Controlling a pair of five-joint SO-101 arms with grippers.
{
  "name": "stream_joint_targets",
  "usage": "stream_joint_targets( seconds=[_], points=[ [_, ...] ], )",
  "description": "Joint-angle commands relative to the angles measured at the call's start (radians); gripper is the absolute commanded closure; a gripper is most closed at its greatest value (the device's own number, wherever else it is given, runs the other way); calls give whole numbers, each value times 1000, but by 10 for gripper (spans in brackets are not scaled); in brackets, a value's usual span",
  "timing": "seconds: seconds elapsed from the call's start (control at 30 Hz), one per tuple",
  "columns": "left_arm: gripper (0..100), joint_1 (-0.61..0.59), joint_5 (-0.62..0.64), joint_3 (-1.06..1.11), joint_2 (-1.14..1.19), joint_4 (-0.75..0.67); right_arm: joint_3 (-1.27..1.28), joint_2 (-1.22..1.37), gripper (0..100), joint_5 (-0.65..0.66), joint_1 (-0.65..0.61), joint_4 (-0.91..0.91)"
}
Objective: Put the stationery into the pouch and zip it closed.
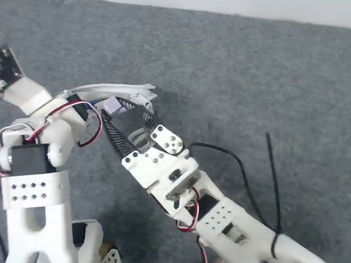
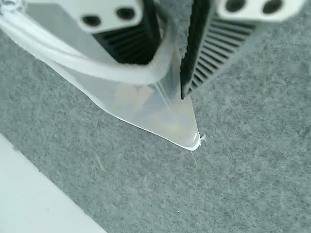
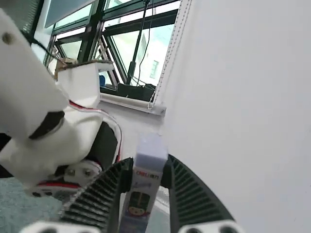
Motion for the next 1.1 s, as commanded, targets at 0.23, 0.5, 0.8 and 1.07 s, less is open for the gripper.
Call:
stream_joint_targets(
  seconds=[0.23,0.5,0.8,1.07],
  points=[
    [989,5,11,-15,-46,-48,-61,282,992,141,-5,-229],
    [989,5,11,-15,-46,-48,-61,348,992,141,18,-303],
    [989,5,11,-15,-46,-48,-94,349,992,140,47,-473],
    [989,5,11,-15,-46,-48,-161,360,992,137,62,-470]
  ],
)
